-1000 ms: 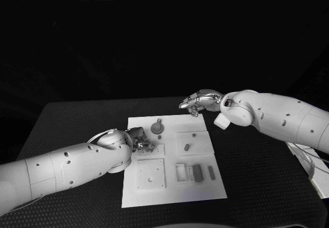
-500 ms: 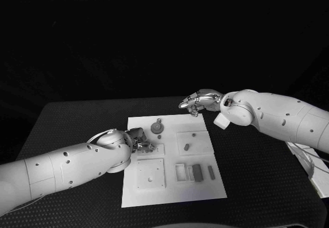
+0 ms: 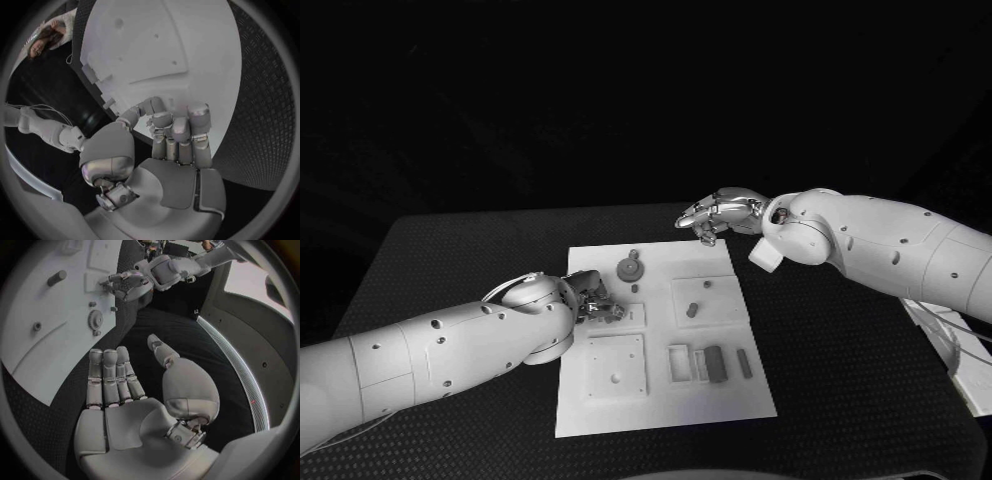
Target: Assemble the parts on the task board
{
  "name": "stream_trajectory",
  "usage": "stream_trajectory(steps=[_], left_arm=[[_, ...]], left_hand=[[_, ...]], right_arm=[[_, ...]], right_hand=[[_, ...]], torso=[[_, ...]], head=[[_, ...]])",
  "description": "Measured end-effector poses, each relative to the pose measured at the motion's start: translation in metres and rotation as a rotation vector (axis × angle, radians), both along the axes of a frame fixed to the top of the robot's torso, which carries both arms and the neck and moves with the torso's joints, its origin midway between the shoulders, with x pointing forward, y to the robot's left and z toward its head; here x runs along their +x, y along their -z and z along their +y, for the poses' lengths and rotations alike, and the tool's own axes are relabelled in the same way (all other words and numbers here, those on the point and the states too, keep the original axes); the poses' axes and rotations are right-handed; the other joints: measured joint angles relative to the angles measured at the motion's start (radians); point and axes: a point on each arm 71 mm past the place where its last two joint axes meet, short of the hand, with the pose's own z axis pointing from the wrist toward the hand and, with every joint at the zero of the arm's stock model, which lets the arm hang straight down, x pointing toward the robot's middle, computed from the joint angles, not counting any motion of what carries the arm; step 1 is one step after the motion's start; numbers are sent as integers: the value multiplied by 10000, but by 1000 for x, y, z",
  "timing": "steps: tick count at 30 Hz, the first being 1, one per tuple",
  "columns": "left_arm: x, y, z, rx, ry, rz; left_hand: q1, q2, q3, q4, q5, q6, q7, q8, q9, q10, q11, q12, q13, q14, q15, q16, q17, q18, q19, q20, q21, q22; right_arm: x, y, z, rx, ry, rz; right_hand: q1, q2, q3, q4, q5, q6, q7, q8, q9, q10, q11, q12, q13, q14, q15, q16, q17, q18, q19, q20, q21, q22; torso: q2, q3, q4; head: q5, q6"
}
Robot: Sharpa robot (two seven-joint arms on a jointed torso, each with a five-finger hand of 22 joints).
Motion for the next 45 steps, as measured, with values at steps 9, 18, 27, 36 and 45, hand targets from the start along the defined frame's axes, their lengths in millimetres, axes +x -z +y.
stream_trajectory(steps=[9, 18, 27, 36, 45], left_arm=[[1, 0, 0, -137, -135, 114], [1, 0, 1, -231, -212, 270], [5, -1, -1, -156, -145, 515], [9, -3, 0, -135, -124, 721], [14, -5, -1, -51, -42, 1027]], left_hand=[[-18, 18, 20, -28, -1330, -296, 119, 21, 10, -22, 22, -75, 39, 0, 0, -68, 14, 0, 0, 1, -59, -1], [-34, 35, 260, -79, -2107, -466, 147, 19, 204, -91, 91, -76, 103, 0, 1, -107, 30, 0, -2, 2, -78, -1], [-154, 156, 435, -204, -2923, -828, 212, 250, 768, -338, 156, -76, 254, -114, -32, -107, 79, -3, -115, -39, -124, -2], [-115, 195, 418, -245, -2862, -871, 237, 291, 934, -338, 156, -76, 271, -137, -11, -107, 89, -3, -117, -36, -124, -2], [-115, 195, 393, -276, -2823, -907, 202, 405, 1062, -372, 122, -76, 269, -154, 8, -107, 99, -4, -133, -20, -123, -3]], right_arm=[[0, 0, 0, 0, 0, 5], [0, 1, 0, 0, -1, 9], [0, 1, 1, 2, -8, 11], [0, 1, 1, 4, -14, 12], [0, 1, 2, 7, -27, 13]], right_hand=[[0, 0, 0, 0, 0, 33, 27, 0, 0, 0, 0, 0, 0, -26, -26, 0, 0, -1, 0, 0, 0, 1], [0, 0, 0, 0, 0, 25, 34, 0, 0, 0, 0, 0, 1, -26, -25, 0, 0, -1, 0, 0, 0, 2], [0, 0, 0, 0, 0, 13, 43, 0, 0, 0, 0, 0, -4, -24, -23, 0, 0, 0, 0, 0, 0, 3], [0, 0, 0, 0, 0, 13, 41, 0, 0, 0, 0, 0, -8, -22, -21, 0, 0, 0, 0, 0, 0, 4], [0, 0, 0, 0, 0, 21, 32, 0, 1, 0, 0, 0, -8, -20, -20, 0, 0, 0, 0, 0, 0, 4]], torso=[[0, -3, -1], [0, 2, -4], [0, 5, -7], [0, 5, -5], [0, 7, -1]], head=[[-17, 21], [-22, 16], [-23, 13], [-38, 13], [-37, 7]])
